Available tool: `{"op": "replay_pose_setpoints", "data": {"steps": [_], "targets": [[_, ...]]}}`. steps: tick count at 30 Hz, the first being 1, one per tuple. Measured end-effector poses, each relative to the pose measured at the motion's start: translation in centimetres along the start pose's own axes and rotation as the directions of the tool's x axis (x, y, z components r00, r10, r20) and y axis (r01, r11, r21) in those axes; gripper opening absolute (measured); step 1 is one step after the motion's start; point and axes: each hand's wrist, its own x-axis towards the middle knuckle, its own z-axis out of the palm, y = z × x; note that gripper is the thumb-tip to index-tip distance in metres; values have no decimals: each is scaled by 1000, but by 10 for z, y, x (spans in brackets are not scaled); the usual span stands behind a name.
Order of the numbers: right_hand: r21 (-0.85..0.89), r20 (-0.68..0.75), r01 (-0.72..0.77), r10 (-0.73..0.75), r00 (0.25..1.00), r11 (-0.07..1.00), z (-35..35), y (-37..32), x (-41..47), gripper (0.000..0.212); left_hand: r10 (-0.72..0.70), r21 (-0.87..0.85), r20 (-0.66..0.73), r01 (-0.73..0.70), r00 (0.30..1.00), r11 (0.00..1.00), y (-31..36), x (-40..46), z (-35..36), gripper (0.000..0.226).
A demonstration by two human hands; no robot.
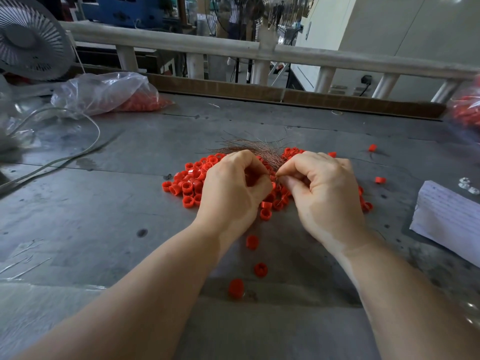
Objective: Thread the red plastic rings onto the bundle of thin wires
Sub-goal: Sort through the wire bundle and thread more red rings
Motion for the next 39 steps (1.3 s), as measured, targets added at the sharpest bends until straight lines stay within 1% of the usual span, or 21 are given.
{"op": "replay_pose_setpoints", "data": {"steps": [3,6,9,12,17,22,26,28,30,31,32,33,34,36,38,39], "targets": [[31,2,-16,16,1000,999,0,1,1,9,-21,-39,9,21,1000,999,0,0,-1,12],[104,33,-59,55,998,993,-1,4,1,10,-80,-155,52,87,995,984,-2,1,-1,16],[102,18,-34,32,999,994,-1,2,0,7,-137,-248,71,150,988,957,-3,1,-1,18],[67,6,-1,0,1000,998,-2,-2,-1,3,-137,-254,87,154,987,955,-2,0,0,22],[94,13,-48,47,999,994,-1,0,0,8,-139,-289,106,164,985,943,-1,0,0,15],[172,52,-98,90,995,980,0,-2,0,8,-103,-271,105,128,989,954,0,-2,-2,13],[216,99,-144,125,987,966,0,-3,1,8,-46,-198,87,63,995,978,-2,-1,-2,17],[205,124,-127,103,987,970,0,-4,1,8,10,-130,85,1,996,992,-2,-1,-2,17],[177,141,-76,51,989,981,-1,-4,0,8,78,-32,77,-76,994,997,-2,-2,-3,20],[171,147,-64,39,988,983,-1,-3,0,8,86,-12,82,-85,993,996,-3,-2,-3,20],[170,149,-67,42,988,983,-1,-3,0,8,63,-41,92,-59,994,997,-4,-2,-2,19],[176,149,-82,56,987,981,-1,-2,0,10,4,-134,109,11,994,991,-4,-2,-3,17],[192,146,-104,76,986,976,-1,-2,0,12,-73,-274,134,108,988,956,-5,-1,-4,15],[241,124,-148,121,985,959,-1,-1,0,15,-197,-529,218,285,956,799,-3,0,-6,11],[289,98,-188,166,981,939,-1,0,2,15,-237,-657,296,377,925,653,-3,1,-6,14],[316,97,-215,194,976,924,-2,0,2,14,-234,-690,322,397,917,606,-3,1,-6,17]]}}
